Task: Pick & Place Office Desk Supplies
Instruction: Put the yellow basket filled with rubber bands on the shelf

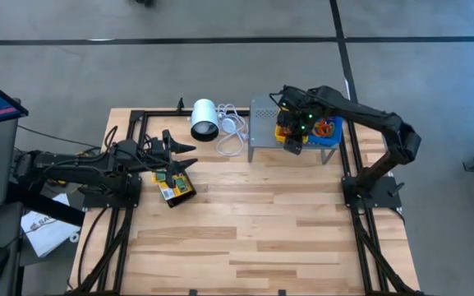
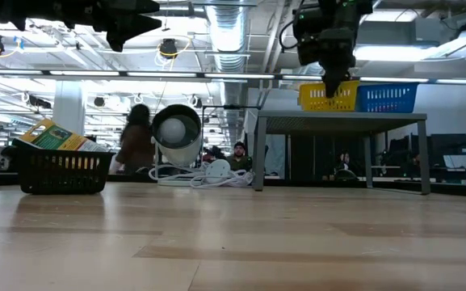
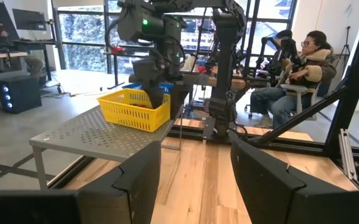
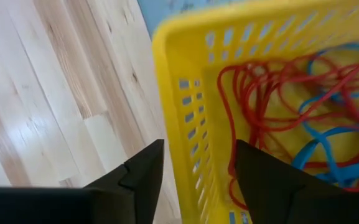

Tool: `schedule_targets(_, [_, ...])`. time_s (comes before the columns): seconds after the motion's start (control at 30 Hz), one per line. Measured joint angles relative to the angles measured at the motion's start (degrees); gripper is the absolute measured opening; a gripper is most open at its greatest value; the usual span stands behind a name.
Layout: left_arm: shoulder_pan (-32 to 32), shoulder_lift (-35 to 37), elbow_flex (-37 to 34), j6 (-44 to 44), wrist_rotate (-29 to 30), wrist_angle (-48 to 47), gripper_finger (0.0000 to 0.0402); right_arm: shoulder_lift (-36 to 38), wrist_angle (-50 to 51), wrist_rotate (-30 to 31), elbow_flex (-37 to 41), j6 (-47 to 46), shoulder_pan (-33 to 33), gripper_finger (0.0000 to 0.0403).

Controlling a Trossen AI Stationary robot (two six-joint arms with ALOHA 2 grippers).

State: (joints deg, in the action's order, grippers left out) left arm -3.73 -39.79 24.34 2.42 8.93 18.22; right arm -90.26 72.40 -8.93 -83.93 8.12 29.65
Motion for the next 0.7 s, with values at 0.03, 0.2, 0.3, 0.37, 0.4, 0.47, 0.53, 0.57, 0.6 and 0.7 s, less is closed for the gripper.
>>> schedule_targets(0.03, [0.0,0.0,0.0,0.0,0.0,0.0,0.0191,0.0,0.0,0.0,-0.74,-0.27,0.0,0.0186])
schedule_targets(0.2, [0.0,0.0,0.0,1.05,-0.02,-0.02,0.0191,0.0,1.2,-0.03,-4.4,-0.66,0.0,0.0192])
schedule_targets(0.3, [0.0,0.0,0.0,1.05,-0.04,-0.04,0.0191,0.0,2.32,-0.04,-6.06,-0.67,-0.01,0.0196])
schedule_targets(0.37, [0.0,0.0,0.0,1.05,-0.04,-0.04,0.0191,0.02,3.33,-0.06,-6.96,-1.39,-0.07,0.0197])
schedule_targets(0.4, [0.0,0.0,0.0,1.05,-0.04,-0.04,0.0191,0.02,3.93,-0.07,-7.48,-1.93,-0.07,0.0197])
schedule_targets(0.47, [0.0,0.0,0.0,1.05,-0.02,-0.07,0.0191,0.02,5.21,-0.09,-8.71,-2.71,-0.1,0.0196])
schedule_targets(0.53, [0.0,0.0,0.0,1.05,-0.04,-0.17,0.0191,0.02,5.87,-0.07,-10.03,-3.53,-0.62,0.0196])
schedule_targets(0.57, [0.0,0.0,0.0,1.14,-0.02,-0.17,0.0191,0.02,5.8,-0.07,-10.76,-3.81,-1.03,0.0196])
schedule_targets(0.6, [0.0,0.0,0.0,1.46,-0.02,-0.17,0.0191,0.02,5.66,-0.14,-11.51,-4.24,-1.64,0.0196])
schedule_targets(0.7, [0.0,0.0,0.0,2.89,-0.21,-0.28,0.0191,0.04,3.71,-0.46,-13.61,-5.13,-3.85,0.0196])
